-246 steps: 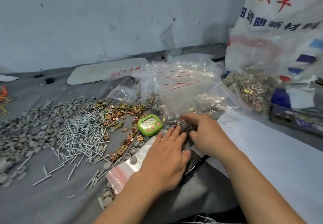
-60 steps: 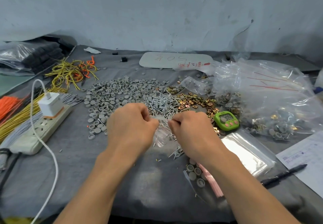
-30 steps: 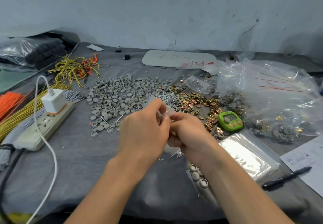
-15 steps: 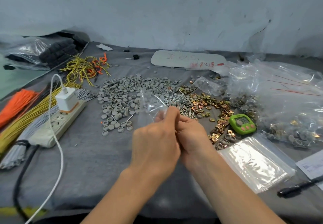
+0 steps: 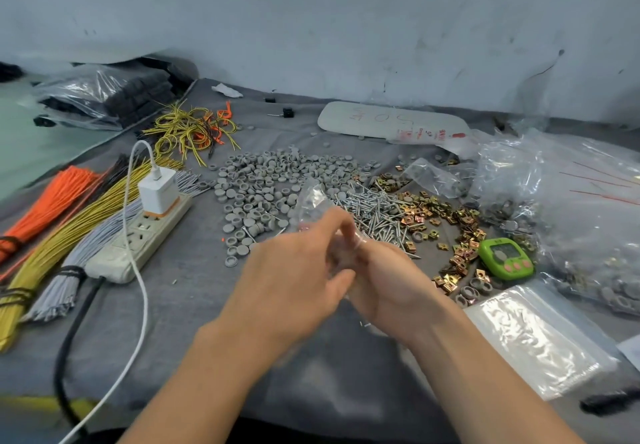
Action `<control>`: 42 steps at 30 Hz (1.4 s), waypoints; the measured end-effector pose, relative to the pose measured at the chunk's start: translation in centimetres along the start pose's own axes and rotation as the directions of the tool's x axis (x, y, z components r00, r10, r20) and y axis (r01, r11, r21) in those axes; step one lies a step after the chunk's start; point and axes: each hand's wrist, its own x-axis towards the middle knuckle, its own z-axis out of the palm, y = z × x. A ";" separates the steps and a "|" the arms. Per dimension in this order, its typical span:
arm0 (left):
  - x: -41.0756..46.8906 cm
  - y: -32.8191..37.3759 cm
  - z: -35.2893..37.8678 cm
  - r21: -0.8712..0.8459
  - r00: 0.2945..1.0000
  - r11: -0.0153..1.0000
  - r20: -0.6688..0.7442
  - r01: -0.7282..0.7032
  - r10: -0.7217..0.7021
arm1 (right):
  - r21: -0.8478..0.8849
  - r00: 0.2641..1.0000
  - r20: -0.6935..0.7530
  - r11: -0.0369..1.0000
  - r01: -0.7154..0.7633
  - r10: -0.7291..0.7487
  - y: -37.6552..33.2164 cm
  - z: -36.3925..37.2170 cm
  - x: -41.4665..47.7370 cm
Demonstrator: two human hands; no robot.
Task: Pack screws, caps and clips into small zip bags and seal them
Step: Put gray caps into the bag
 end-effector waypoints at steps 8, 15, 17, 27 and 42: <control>0.6 -2.5 0.7 0.177 0.963 0.955 0.175 -0.237 0.207 | -0.024 0.997 0.070 1.000 0.009 -0.008 0.0 0.9 0.1; 0.9 -3.2 1.7 0.149 0.973 0.968 0.139 -0.203 0.183 | -0.019 0.989 0.134 0.998 -0.060 0.062 -0.9 0.9 -0.3; 1.1 -3.7 1.4 0.110 0.996 0.990 0.046 -0.087 0.082 | -0.022 0.995 0.095 0.999 -0.028 0.030 -1.1 1.2 0.2; 1.5 -10.9 -3.8 -0.075 0.853 0.868 -0.157 0.491 -0.497 | -0.975 0.973 0.110 0.167 0.144 -0.201 1.7 3.8 7.2; 1.6 -8.6 -2.0 -0.014 0.922 0.930 0.139 0.367 -0.362 | -0.950 0.925 -0.076 0.309 0.046 -0.371 0.4 1.3 4.2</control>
